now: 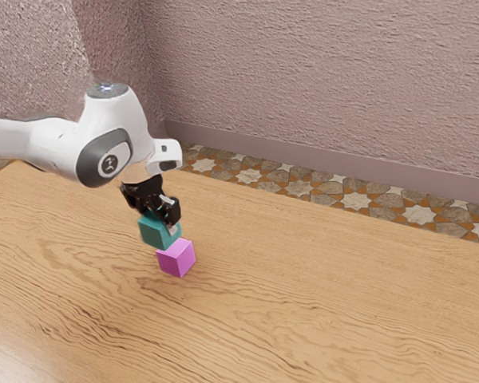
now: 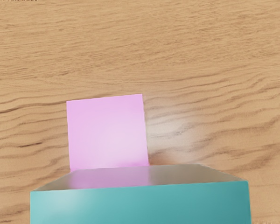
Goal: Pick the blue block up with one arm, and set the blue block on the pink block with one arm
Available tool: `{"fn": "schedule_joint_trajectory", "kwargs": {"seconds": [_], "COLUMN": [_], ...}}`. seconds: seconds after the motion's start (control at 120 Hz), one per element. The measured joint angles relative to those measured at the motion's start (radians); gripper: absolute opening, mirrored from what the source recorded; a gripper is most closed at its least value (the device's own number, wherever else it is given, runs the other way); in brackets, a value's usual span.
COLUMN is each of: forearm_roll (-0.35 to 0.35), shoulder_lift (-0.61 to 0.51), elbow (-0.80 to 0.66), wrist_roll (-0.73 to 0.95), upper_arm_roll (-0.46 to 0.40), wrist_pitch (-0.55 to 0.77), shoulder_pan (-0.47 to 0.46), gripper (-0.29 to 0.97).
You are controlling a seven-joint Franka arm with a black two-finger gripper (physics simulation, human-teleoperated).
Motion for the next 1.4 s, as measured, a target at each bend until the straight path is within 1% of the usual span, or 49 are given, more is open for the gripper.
{"fn": "schedule_joint_trajectory", "kwargs": {"seconds": [0.158,0.25,0.342,0.5,0.567,0.733,0.875,1.4], "forearm_roll": [0.001,0.001,0.001,0.001,0.000,0.000,-0.002,-0.021], "shoulder_lift": [0.031,0.053,0.060,0.085,0.097,0.128,0.144,0.148], "elbow": [0.024,0.047,0.052,0.079,0.089,0.122,0.137,0.139], "wrist_roll": [0.018,0.027,0.035,0.050,0.056,0.067,0.075,0.091], "upper_arm_roll": [0.025,0.028,0.038,0.043,0.043,0.043,0.043,0.032], "wrist_pitch": [0.000,0.000,0.000,0.001,0.001,0.002,0.002,0.004], "shoulder_pan": [-0.049,-0.058,-0.048,0.028,0.044,0.024,0.025,0.025], "gripper": [0.36,0.36,0.36,0.36,0.36,0.36,0.36,0.35]}}
